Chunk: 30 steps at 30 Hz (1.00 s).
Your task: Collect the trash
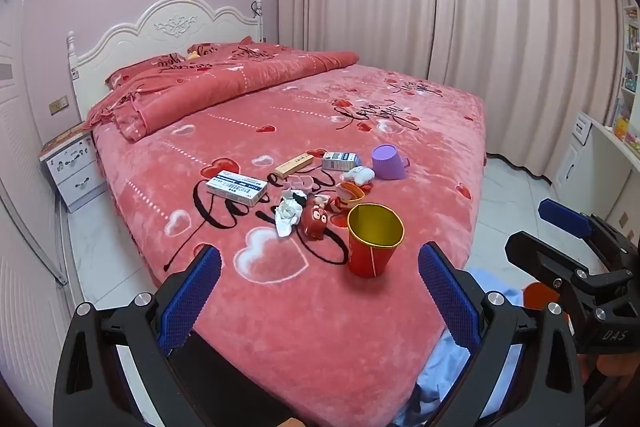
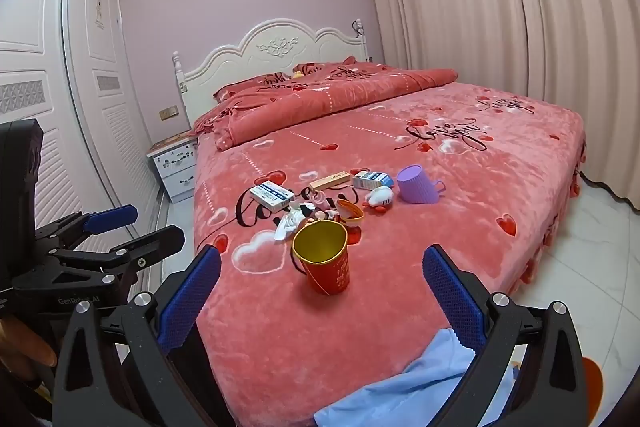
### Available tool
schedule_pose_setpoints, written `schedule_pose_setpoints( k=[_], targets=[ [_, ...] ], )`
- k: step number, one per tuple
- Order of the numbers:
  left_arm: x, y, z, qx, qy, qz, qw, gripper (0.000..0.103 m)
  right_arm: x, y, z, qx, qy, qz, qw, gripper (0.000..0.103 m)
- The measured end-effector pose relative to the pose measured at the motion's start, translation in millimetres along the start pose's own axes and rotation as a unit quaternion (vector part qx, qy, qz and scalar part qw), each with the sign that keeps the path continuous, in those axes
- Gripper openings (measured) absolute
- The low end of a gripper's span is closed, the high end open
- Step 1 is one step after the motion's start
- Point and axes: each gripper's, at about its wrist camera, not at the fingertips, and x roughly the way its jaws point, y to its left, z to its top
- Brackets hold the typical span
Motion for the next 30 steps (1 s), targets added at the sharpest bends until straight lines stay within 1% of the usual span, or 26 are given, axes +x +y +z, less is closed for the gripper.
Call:
schedule_pose_setpoints(
  k=[16, 25, 27, 30],
  targets=[
    [-3, 3, -1, -0.002, 0.002, -0.002, 1.0000, 0.097, 3, 2, 1, 0.001, 0.005, 0.000, 1.000, 0.098],
    [0, 0, 0, -0.001, 0.006, -0.003, 1.0000, 0.097, 4, 4, 1, 0.002, 0.006, 0.002, 1.000, 0.098],
    [8, -3, -5, -0.001, 0.007, -0.003, 1.0000, 0.097, 4, 4, 1, 0.003, 0.006, 0.002, 1.000, 0.098],
    [8, -4, -5, -0.001, 0.008, -0.003, 1.0000, 0.097, 4, 3, 1, 0.003, 0.006, 0.001, 1.000, 0.098]
  ],
)
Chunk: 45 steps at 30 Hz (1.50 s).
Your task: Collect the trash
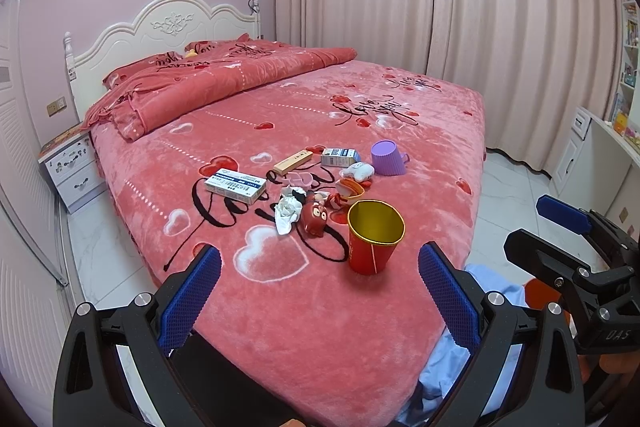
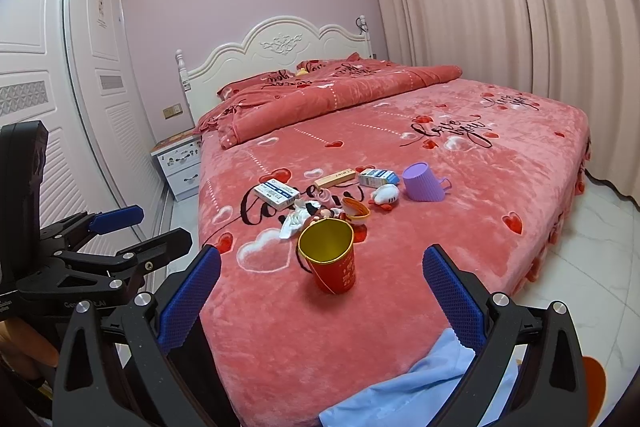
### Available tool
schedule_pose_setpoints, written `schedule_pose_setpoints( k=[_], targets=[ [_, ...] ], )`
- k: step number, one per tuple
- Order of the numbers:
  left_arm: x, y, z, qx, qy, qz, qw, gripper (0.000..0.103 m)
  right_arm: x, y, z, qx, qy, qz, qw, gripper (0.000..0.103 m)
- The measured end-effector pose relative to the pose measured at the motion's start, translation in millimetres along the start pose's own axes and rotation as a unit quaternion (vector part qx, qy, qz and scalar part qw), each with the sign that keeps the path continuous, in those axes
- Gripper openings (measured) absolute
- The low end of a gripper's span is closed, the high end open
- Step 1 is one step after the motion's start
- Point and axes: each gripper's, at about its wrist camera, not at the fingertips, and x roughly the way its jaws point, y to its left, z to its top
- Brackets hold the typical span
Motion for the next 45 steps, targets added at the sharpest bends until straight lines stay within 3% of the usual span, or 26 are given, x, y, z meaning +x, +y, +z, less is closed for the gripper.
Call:
schedule_pose_setpoints(
  k=[45],
  targets=[
    [2, 3, -12, 0.008, 0.014, 0.000, 0.9999, 0.097, 4, 1, -10, 0.007, 0.004, 0.006, 1.000, 0.098]
  ],
)
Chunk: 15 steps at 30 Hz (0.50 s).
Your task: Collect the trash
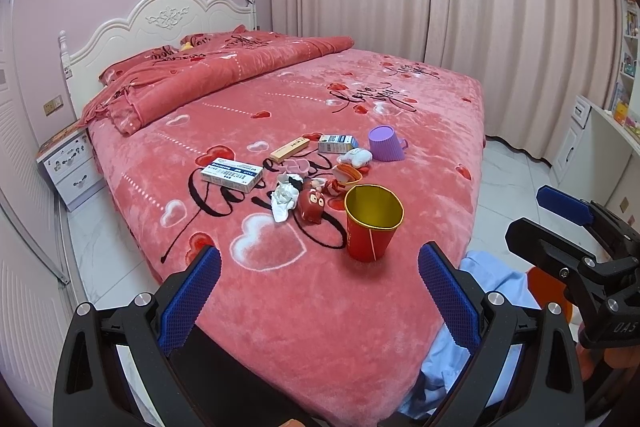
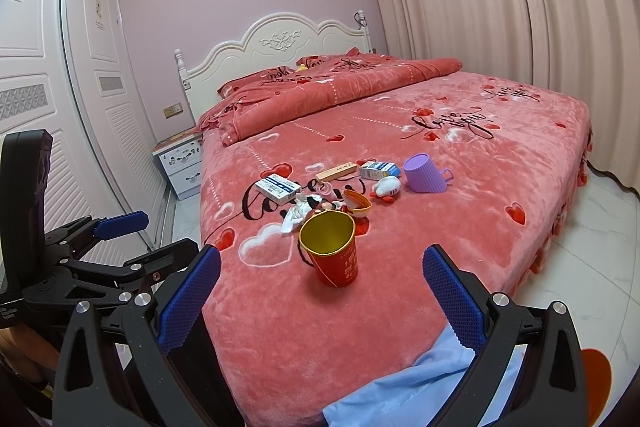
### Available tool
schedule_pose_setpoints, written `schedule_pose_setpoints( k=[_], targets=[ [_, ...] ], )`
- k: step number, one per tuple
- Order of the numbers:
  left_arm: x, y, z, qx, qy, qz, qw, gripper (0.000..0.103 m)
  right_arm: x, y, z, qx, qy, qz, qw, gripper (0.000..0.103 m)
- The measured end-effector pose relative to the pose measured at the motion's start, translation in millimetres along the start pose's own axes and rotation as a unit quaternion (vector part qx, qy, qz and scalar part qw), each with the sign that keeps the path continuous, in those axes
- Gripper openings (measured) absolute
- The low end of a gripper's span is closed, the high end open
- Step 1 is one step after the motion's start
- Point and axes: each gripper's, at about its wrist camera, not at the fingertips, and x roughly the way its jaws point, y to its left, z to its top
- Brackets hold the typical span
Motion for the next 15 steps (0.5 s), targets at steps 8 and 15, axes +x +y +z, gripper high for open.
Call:
schedule_pose_setpoints(
  k=[8, 15],
  targets=[
    [0.4, -0.7, 0.6, 0.001, 0.001, 0.000, 1.0000, 0.097, -0.7, 0.5, -2.2, 0.000, -0.001, 0.001, 1.000, 0.098],
    [2.1, 0.0, -5.4, 0.006, 0.009, 0.000, 0.9999, 0.097, 2.0, 2.6, -5.2, 0.000, 0.001, 0.006, 1.000, 0.098]
  ],
)
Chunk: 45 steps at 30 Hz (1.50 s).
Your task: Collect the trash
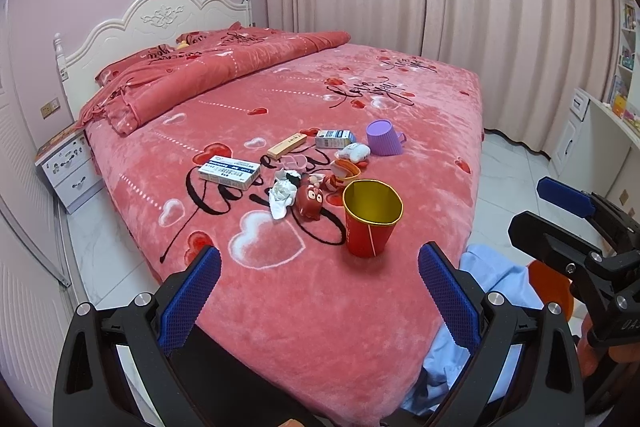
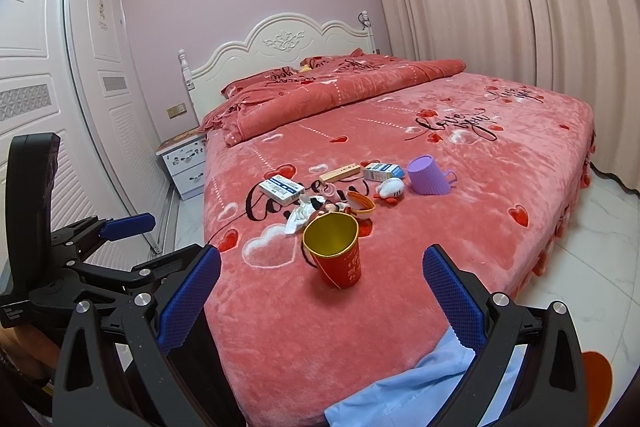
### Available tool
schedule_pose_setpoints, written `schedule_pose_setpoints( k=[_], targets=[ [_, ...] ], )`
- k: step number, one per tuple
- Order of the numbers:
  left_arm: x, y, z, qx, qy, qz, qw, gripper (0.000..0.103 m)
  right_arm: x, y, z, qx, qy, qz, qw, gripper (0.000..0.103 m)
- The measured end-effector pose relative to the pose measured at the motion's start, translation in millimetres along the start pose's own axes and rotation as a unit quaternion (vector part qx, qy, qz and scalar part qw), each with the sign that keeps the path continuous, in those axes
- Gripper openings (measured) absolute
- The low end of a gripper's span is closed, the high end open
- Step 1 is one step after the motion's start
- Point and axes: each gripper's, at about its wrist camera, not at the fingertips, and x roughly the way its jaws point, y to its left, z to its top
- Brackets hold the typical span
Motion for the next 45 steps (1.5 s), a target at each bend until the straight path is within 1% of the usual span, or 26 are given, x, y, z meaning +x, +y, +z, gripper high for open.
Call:
schedule_pose_setpoints(
  k=[7, 12, 20, 24, 30, 34, 39, 41, 45],
  targets=[
    [2, -1, 1, 0.009, 0.006, 0.002, 0.9999, 0.097, 3, -5, 3, 0.006, 0.010, 0.005, 1.000, 0.098],
    [3, -1, 1, 0.012, 0.009, 0.001, 0.9999, 0.097, 8, -9, 6, 0.008, 0.019, 0.019, 1.000, 0.098],
    [13, 11, 5, 0.033, 0.035, -0.001, 0.9988, 0.097, 24, -14, 12, -0.005, 0.041, 0.044, 0.998, 0.098],
    [21, 11, 11, 0.051, 0.047, -0.002, 0.9976, 0.097, 34, -16, 13, -0.011, 0.050, 0.051, 0.997, 0.098],
    [37, 12, 17, 0.075, 0.070, -0.021, 0.9945, 0.097, 50, -24, 16, -0.015, 0.069, 0.065, 0.995, 0.098],
    [48, 13, 21, 0.099, 0.075, -0.023, 0.9920, 0.097, 63, -28, 17, -0.023, 0.076, 0.070, 0.994, 0.098],
    [65, 18, 28, 0.108, 0.095, -0.057, 0.9880, 0.097, 81, -35, 17, -0.029, 0.093, 0.086, 0.992, 0.098],
    [71, 21, 30, 0.114, 0.101, -0.064, 0.9863, 0.097, 87, -38, 19, -0.028, 0.097, 0.094, 0.990, 0.098],
    [88, 26, 32, 0.121, 0.115, -0.072, 0.9833, 0.097, 101, -40, 20, -0.037, 0.108, 0.094, 0.989, 0.098]
  ],
)
